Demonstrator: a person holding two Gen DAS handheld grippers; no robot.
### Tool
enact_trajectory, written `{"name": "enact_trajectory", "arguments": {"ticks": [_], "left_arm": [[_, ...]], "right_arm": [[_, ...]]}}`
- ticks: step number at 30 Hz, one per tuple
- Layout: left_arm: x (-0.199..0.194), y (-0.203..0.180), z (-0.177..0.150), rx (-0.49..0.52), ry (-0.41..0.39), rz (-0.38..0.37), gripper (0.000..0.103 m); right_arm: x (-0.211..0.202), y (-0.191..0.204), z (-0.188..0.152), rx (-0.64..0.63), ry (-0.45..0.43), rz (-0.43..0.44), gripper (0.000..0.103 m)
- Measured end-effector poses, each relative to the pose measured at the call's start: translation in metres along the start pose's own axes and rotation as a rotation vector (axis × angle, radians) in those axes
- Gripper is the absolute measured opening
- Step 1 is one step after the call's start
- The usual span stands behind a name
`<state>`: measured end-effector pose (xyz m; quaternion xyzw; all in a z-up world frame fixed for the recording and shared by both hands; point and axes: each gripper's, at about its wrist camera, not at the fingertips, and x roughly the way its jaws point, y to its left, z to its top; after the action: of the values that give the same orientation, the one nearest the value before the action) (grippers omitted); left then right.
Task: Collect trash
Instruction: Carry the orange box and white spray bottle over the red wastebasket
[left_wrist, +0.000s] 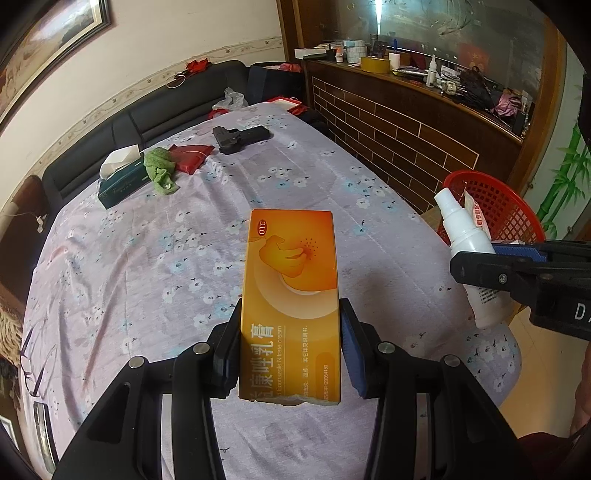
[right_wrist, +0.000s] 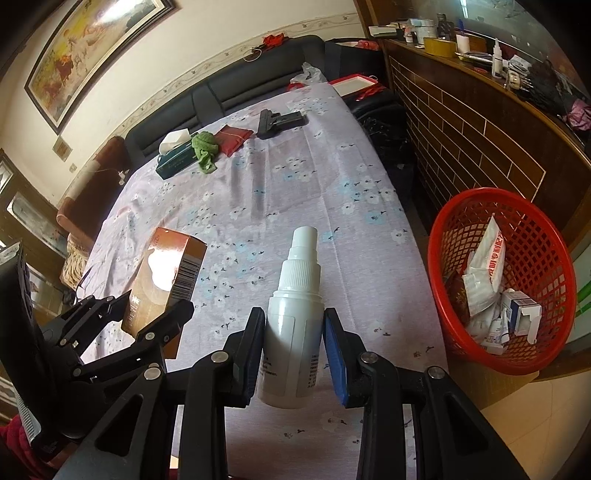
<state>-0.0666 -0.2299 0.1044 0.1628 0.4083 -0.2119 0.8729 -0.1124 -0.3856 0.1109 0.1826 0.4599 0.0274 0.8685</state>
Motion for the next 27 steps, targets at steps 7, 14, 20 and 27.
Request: {"name": "enact_trajectory", "arguments": {"ticks": [7, 14, 20, 27], "left_arm": [[0.002, -0.012, 0.002, 0.021, 0.005, -0.014, 0.045], [0.004, -0.028, 0.005, 0.056, 0.010, -0.032, 0.045], [0.005, -0.043, 0.010, 0.089, 0.008, -0.044, 0.045], [0.005, -0.060, 0.019, 0.129, -0.003, -0.058, 0.045]], "right_arm": [[-0.007, -0.012, -0.002, 0.026, -0.010, -0.007, 0.034], [-0.015, -0.028, -0.006, 0.067, -0.024, -0.020, 0.034], [-0.023, -0.044, -0.008, 0.105, -0.040, -0.032, 0.034], [-0.036, -0.061, -0.011, 0.146, -0.064, -0.049, 0.034]]}}
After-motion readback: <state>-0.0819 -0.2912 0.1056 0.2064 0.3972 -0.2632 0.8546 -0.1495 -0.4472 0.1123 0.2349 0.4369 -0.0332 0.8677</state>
